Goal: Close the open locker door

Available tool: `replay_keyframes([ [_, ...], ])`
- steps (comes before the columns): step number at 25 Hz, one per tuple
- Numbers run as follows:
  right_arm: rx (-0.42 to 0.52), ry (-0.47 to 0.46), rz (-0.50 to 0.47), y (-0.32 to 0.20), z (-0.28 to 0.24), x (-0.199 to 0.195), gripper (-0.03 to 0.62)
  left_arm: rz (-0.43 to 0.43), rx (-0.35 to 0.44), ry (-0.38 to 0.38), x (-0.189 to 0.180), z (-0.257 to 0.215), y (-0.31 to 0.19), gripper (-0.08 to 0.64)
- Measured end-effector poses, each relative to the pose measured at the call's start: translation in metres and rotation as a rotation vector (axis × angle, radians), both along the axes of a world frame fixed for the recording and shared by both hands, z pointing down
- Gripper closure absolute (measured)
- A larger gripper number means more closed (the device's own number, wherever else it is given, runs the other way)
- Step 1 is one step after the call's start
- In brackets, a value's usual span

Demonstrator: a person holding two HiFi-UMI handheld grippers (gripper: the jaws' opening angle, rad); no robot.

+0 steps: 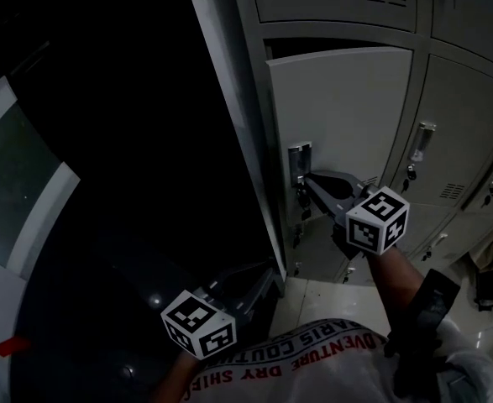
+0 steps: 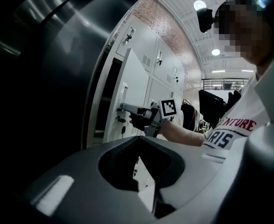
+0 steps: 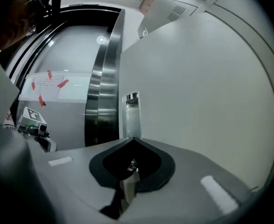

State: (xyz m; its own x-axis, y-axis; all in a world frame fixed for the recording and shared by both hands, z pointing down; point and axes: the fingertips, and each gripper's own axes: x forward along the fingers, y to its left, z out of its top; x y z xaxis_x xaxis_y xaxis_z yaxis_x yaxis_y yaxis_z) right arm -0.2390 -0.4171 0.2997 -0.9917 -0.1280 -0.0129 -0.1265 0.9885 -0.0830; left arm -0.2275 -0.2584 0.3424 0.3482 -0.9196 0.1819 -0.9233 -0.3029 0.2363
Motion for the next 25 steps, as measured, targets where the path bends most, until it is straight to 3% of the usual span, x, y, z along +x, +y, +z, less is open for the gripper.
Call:
replay_keyframes([
  [5, -0.067, -0.01, 0.066, -0.04, 0.001, -0.016, 0.6, -0.047, -0.013, 0.017, -0.019, 0.004, 0.004, 0.555],
  [13, -0.088, -0.012, 0.189, -0.088, 0.007, -0.029, 0.6, -0.06, -0.024, 0.012, -0.027, 0.005, 0.004, 0.555],
  [19, -0.104, 0.0, 0.216, -0.091, 0.013, -0.03, 0.6, -0.055, -0.024, -0.009, -0.026, 0.003, 0.006, 0.555],
  [25, -0.147, 0.042, 0.158, -0.053, 0.029, -0.008, 0.6, -0.008, -0.03, 0.003, -0.016, 0.002, 0.019, 0.555],
])
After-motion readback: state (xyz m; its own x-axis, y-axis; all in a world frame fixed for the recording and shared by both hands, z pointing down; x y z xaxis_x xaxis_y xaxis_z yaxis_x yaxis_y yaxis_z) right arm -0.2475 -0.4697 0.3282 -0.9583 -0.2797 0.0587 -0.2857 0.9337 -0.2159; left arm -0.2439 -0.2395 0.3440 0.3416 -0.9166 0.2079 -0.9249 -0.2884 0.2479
